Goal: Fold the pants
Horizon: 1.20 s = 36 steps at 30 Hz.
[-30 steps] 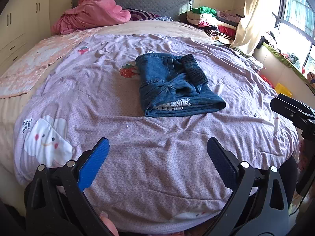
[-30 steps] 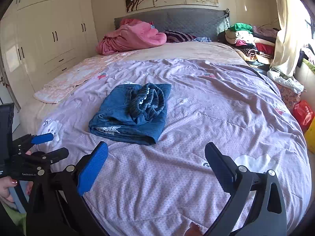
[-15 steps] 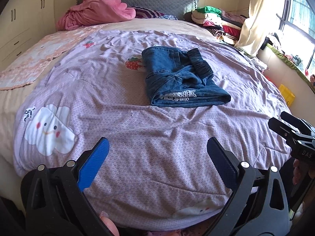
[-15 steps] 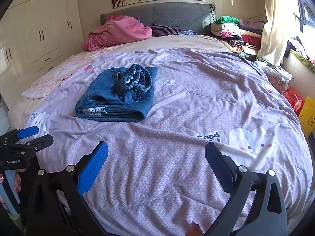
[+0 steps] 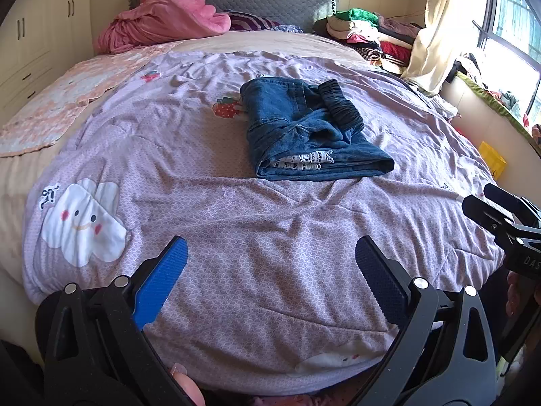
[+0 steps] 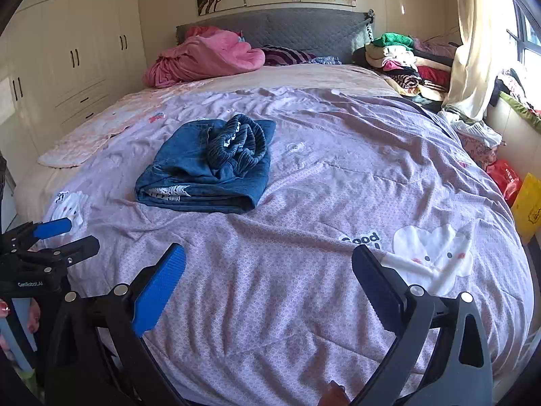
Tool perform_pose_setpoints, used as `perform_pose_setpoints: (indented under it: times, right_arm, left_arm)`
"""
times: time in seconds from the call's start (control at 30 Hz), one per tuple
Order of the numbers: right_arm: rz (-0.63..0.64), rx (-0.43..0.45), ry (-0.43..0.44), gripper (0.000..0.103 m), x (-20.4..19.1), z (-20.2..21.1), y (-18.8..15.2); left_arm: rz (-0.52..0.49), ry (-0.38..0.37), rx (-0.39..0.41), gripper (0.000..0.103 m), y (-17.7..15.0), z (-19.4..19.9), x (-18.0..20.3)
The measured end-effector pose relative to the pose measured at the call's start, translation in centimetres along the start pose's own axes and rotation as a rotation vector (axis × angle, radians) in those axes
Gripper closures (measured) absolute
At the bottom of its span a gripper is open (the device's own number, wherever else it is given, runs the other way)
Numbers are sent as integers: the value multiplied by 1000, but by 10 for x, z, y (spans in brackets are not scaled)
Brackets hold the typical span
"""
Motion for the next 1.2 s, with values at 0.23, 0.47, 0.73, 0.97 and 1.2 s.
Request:
perform_pose_setpoints:
  times: [0.23,0.47,0.73,0.97,1.2]
  right_arm:
    - [-9,5,3,5,0,2,2]
    - [-11,12,6,5,-1,5,4]
    - [-8,10,8,5,-2,6,5]
    - [-5,6,6,5,-4,5,4]
    - [-6,4,5,5,-4,5,4]
  left_arm:
    - [6,0,9,10,1,3,-2]
    - [4,-3,12,10,2,5,-2]
    - [4,-4,12,10,2,5,-1]
    - [5,-8,11,10,2,7,-2]
    - [2,-14,10,10,2,9,-1]
Point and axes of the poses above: each gripper's, at about its wrist camera, not at the fingertips, and z roughly against the way its jaws point, x to its right, y to its top, the point moved 1 cm from there along -z, roughly the way its jaws point, and after that the axes turned 5 degrees about y, right-handed, at the moved point
